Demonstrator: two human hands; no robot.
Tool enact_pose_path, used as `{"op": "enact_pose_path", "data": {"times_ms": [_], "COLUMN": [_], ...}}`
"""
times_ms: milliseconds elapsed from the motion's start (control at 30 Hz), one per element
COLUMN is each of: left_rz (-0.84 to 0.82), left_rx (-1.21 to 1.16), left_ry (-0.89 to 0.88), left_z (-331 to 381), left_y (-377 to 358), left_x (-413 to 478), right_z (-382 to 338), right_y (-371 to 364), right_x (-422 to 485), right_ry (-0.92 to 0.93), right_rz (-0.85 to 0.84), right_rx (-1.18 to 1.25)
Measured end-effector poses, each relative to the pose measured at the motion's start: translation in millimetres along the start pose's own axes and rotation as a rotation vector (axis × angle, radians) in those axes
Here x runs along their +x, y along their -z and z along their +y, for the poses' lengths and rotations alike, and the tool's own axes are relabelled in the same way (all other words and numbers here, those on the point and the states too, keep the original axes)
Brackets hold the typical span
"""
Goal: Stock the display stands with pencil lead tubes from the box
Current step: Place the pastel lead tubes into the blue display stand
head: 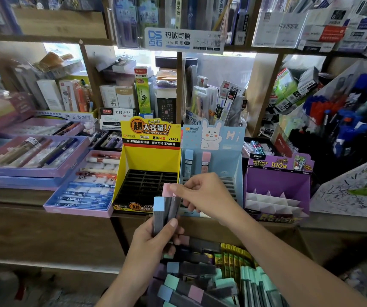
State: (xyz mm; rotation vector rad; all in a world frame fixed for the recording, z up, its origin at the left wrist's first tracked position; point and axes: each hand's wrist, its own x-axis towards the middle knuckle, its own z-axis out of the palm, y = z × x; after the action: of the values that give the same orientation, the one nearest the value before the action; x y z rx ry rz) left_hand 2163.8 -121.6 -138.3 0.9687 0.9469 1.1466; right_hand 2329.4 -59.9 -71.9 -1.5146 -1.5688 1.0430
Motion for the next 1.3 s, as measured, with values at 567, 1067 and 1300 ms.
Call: {"op": "enact_pose_path", "data": {"times_ms": [567,1067,1300], "left_rz": [0.062,0.030,0.034], "left_rx": [0.039,-0.072,-0.079], "left_ry": [0.012,0.032,0.027], "left_z": [-5.4,-5.6,-5.6], "left_y": [6.7,10.6,11.7], "left_x": [3.9,4.6,5.3], "right_z": [-11.1,-14.5,-10.2], "right_y": [78.2,107.4,99.5], "right_x": [5.1,45.3,54.8], "right_ry": [0.062,0.256,0.260], "right_rz": [0.053,0.321,0.284], "right_rx": [0.025,-0.457,-0.551]}}
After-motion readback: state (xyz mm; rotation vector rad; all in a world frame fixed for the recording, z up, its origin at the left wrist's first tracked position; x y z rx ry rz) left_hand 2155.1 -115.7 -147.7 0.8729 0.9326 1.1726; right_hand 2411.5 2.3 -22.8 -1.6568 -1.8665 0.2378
